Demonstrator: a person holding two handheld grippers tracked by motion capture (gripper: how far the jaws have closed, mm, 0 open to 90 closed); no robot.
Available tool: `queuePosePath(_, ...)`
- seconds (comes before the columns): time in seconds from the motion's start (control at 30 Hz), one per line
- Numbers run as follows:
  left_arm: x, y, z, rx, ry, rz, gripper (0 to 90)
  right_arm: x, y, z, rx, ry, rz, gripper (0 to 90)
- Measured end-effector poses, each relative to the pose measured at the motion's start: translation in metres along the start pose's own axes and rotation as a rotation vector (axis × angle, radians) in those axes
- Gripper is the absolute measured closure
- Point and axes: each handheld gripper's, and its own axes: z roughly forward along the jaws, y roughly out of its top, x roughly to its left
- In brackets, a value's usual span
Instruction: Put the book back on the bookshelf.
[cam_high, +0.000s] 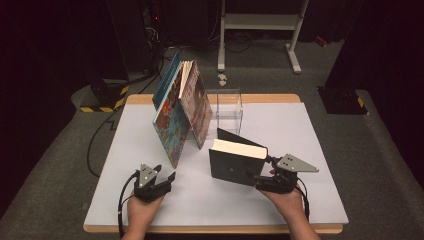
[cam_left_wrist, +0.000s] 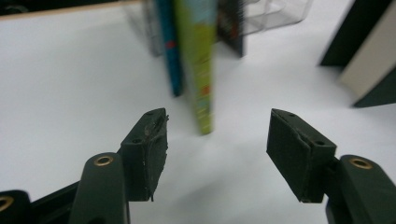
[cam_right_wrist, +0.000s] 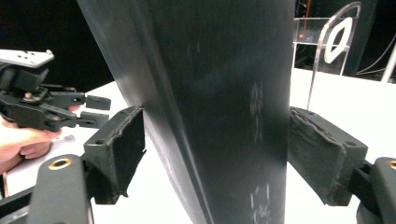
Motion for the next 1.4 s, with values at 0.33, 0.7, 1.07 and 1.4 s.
queuePosePath(0.33,0.003,-0.001,0.002,0.009,0.021,-0.019,37.3,0.001,0.023,0.009,-0.017,0.049,-0.022,19.6)
queuePosePath(0.7,0.005,0.0,0.002,0.018,0.025,-0.039,37.1,0.002,0.03,0.009,-0.038,0.084,-0.067,30.8)
queuePosePath(1.07,0.006,0.0,0.003,0.022,0.032,-0.044,37.2,0.011,0.024,0.001,-0.055,0.049,-0.168,53.4)
queuePosePath(1.4,0.006,0.0,0.003,0.015,0.032,-0.058,37.2,0.007,0.027,-0.006,-0.103,-0.065,-0.119,54.1)
